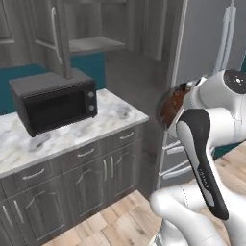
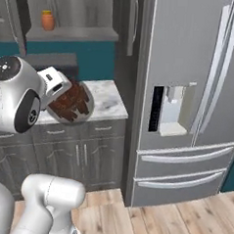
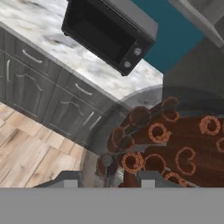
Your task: Pick the jar and candle from the dining table and place them in the open cabinet. Close the cabinet after placing the objects.
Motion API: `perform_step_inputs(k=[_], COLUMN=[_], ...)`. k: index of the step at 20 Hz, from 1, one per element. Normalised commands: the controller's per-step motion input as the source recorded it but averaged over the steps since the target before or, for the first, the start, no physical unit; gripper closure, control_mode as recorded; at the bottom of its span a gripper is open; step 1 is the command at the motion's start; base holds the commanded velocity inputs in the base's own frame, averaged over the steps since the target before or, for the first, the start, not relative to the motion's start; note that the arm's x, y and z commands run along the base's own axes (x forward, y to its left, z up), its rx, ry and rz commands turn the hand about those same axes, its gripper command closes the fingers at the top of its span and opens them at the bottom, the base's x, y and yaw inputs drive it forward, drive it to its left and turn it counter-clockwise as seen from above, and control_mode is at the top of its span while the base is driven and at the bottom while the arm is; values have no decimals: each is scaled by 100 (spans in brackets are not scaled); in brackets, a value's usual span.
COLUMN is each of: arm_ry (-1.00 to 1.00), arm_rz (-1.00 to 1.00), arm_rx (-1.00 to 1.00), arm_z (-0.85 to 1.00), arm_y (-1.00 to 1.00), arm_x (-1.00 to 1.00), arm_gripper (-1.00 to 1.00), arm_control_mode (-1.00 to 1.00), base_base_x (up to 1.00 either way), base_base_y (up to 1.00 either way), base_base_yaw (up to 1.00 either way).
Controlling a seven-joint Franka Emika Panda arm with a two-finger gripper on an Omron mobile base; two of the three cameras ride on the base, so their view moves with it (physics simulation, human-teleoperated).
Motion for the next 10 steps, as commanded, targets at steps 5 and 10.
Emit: perform_step_inputs(k=[5, 10], arm_ry=[0, 0], arm_rz=[0, 0], arm_rx=[0, 0], arm_z=[0, 0], arm_y=[0, 0], arm_x=[0, 0], arm_gripper=[100, 100], arm_control_mode=[100, 100], base_base_x=[20, 10], base_base_y=[-2, -63], base_base_yaw=[54, 38])
